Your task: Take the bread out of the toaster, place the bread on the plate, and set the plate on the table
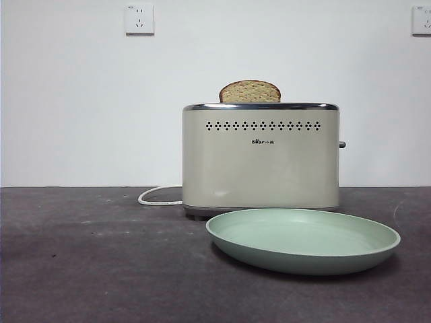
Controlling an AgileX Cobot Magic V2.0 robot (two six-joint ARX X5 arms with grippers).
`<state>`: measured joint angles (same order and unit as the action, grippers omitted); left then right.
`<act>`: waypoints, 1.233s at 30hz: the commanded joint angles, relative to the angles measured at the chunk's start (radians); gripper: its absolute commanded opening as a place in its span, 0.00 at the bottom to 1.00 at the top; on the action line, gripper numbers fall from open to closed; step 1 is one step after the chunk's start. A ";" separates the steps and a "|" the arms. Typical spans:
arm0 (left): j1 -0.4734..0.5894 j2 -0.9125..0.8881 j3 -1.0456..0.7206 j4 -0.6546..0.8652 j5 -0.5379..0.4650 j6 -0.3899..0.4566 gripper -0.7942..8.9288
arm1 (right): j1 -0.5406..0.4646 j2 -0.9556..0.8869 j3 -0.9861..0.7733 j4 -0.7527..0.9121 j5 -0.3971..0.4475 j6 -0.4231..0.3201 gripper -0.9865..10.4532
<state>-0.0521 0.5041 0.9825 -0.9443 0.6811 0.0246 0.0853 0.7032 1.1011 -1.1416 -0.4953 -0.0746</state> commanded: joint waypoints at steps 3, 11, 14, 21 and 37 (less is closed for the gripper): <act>-0.022 0.025 0.001 0.088 0.005 0.032 0.70 | 0.002 -0.001 -0.001 0.004 0.000 0.007 0.61; -0.090 0.215 0.002 0.336 0.031 0.061 0.69 | 0.002 0.014 -0.001 0.004 0.000 0.007 0.61; -0.137 0.325 0.005 0.466 0.030 0.082 0.69 | 0.002 0.026 -0.001 0.004 0.000 0.006 0.61; -0.257 0.627 0.122 0.653 -0.067 0.214 0.69 | 0.002 0.057 -0.001 0.004 0.001 0.006 0.61; -0.365 1.235 0.594 0.706 -0.127 0.357 0.69 | 0.002 0.120 -0.001 0.005 0.003 -0.014 0.61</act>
<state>-0.4114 1.7115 1.5665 -0.2478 0.5522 0.3531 0.0853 0.8215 1.1011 -1.1408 -0.4942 -0.0765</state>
